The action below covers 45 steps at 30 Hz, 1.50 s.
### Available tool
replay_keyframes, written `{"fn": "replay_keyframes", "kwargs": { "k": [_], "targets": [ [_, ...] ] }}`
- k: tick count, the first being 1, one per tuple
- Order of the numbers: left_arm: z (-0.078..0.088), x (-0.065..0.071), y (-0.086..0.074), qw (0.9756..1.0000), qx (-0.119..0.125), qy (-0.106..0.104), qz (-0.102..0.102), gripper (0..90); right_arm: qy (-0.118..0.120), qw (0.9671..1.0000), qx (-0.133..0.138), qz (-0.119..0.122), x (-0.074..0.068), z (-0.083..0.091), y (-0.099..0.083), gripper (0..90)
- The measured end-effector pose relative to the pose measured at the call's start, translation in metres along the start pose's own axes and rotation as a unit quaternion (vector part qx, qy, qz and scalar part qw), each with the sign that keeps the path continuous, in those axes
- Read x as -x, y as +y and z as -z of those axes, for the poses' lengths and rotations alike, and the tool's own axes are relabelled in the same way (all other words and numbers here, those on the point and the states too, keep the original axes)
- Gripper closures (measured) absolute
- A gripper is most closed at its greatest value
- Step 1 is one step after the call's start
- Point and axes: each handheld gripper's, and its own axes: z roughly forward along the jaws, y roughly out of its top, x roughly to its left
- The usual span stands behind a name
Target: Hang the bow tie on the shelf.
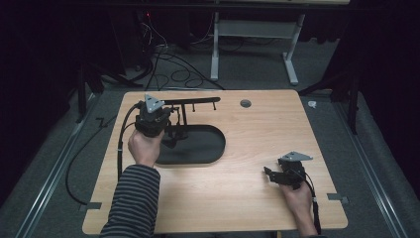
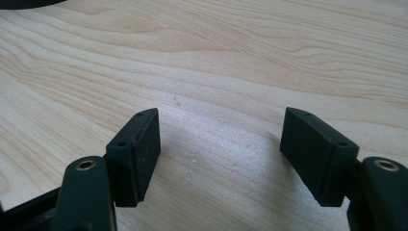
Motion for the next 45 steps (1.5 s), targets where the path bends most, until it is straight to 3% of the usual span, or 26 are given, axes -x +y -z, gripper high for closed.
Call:
{"fn": "replay_keyframes", "kwargs": {
  "k": [18,31,36,45],
  "targets": [
    [-0.021,-0.011,-0.003,0.9994,-0.016,0.029,0.013,85.2,0.001,1.0,0.0,-0.002,0.0,0.0,0.0,31.9],
    [-0.02,-0.007,-0.004,0.9995,-0.019,0.024,0.007,79.3,0.001,1.0,0.0,-0.002,0.0,0.0,0.0,31.9],
    [-0.011,-0.007,-0.002,0.9998,-0.014,0.008,0.013,71.7,0.001,1.0,0.0,-0.003,0.0,0.0,0.0,31.9],
    [-0.001,-0.006,-0.003,0.9998,-0.015,0.002,0.011,65.9,0.001,1.0,0.0,-0.002,0.0,0.0,0.0,31.9]
  ]
}}
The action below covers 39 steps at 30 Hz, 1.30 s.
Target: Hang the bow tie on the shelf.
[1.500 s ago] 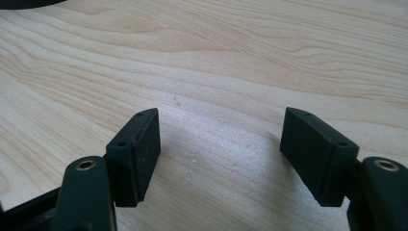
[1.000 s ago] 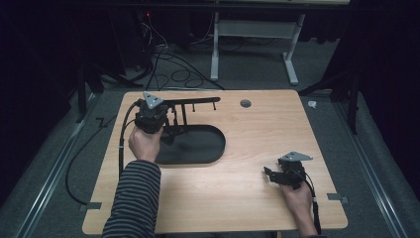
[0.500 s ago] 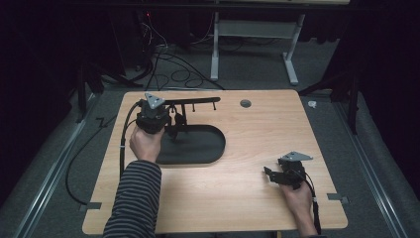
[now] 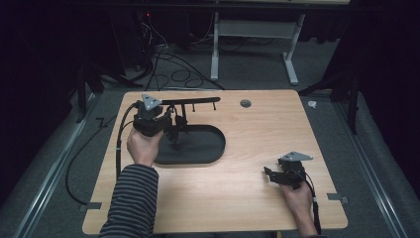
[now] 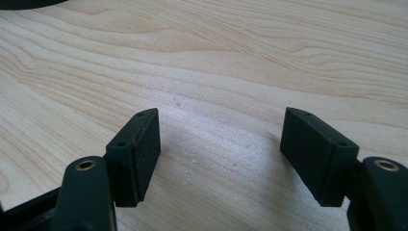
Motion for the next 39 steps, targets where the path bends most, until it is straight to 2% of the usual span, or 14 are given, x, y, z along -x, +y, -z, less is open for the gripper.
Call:
{"fn": "replay_keyframes", "kwargs": {
  "k": [6,17,39],
  "targets": [
    [0.007,-0.001,-0.001,1.0,0.0,-0.008,0.002,63.2,0.0,1.0,0.0,0.0,0.0,0.0,0.0,31.9],
    [0.024,-0.007,-0.01,0.9994,0.017,-0.02,0.025,61.5,-0.001,1.0,0.0,0.003,0.0,0.0,0.0,31.8],
    [0.046,-0.009,-0.026,0.9989,0.023,-0.025,0.031,57.0,0.0,1.0,0.0,0.003,0.0,0.0,0.0,31.6]
  ]
}}
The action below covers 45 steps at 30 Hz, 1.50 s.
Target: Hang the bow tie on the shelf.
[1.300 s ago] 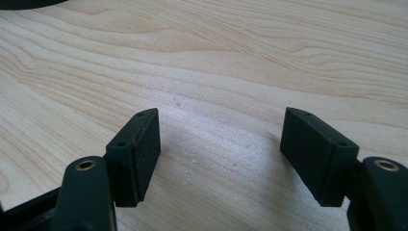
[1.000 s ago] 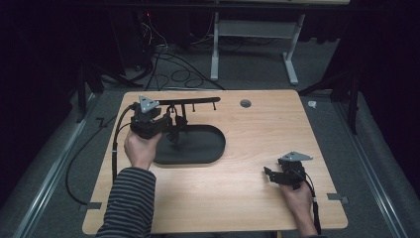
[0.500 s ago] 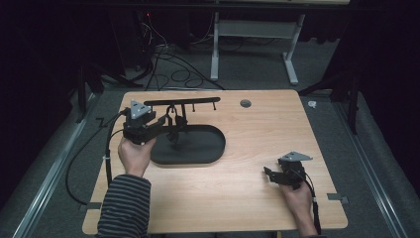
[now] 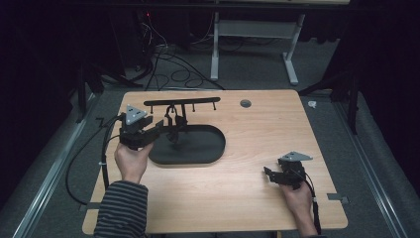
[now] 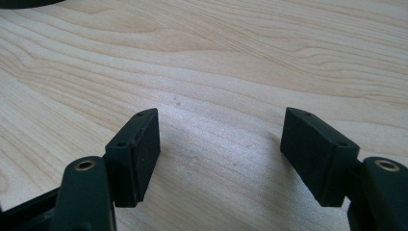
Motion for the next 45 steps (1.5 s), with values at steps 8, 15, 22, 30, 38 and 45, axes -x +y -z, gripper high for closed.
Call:
{"fn": "replay_keyframes", "kwargs": {
  "k": [8,15,22,30,38,45],
  "targets": [
    [0.008,0.0,-0.004,1.0,0.002,-0.001,0.001,56.2,-0.001,1.0,0.0,0.003,-0.001,0.0,0.0,31.7],
    [0.012,0.0,-0.007,1.0,0.004,-0.001,0.004,55.7,-0.001,1.0,0.0,0.003,-0.001,0.0,0.0,31.6],
    [0.017,0.001,-0.01,1.0,0.003,-0.002,0.004,55.8,0.0,1.0,0.0,0.003,0.0,0.0,0.0,31.7],
    [0.02,0.003,-0.014,1.0,0.001,-0.003,0.005,55.4,0.0,1.0,0.0,0.003,-0.001,0.0,0.0,31.7],
    [0.024,0.004,-0.019,1.0,0.005,-0.002,0.005,54.6,-0.001,1.0,0.0,0.002,-0.001,0.0,0.0,31.6],
    [0.027,0.005,-0.023,0.9999,0.01,0.0,0.007,54.6,-0.001,1.0,0.0,0.003,-0.001,0.0,0.0,31.6]
  ]
}}
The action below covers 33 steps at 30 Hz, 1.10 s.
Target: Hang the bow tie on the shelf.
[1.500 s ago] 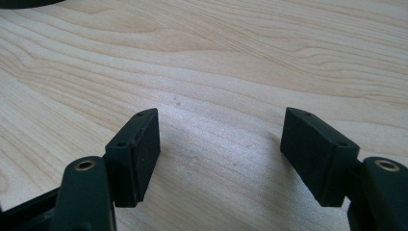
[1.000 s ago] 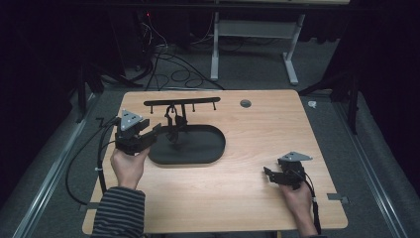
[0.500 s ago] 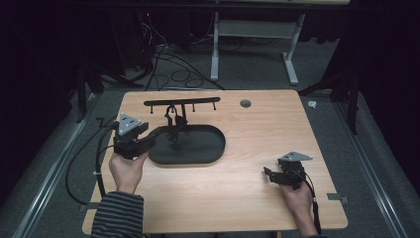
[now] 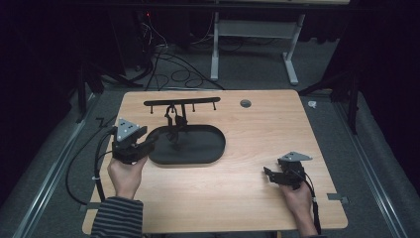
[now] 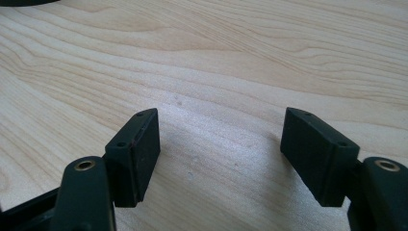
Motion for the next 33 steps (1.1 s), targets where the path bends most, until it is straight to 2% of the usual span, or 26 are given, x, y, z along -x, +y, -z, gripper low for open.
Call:
{"fn": "replay_keyframes", "kwargs": {
  "k": [20,33],
  "targets": [
    [0.004,0.002,-0.014,1.0,-0.009,0.0,0.0,54.0,-0.001,1.0,0.0,0.001,0.0,0.0,0.0,31.6],
    [0.007,0.002,-0.025,0.9999,-0.014,0.009,-0.001,53.1,-0.001,1.0,0.0,0.002,0.0,0.0,0.0,31.6]
  ]
}}
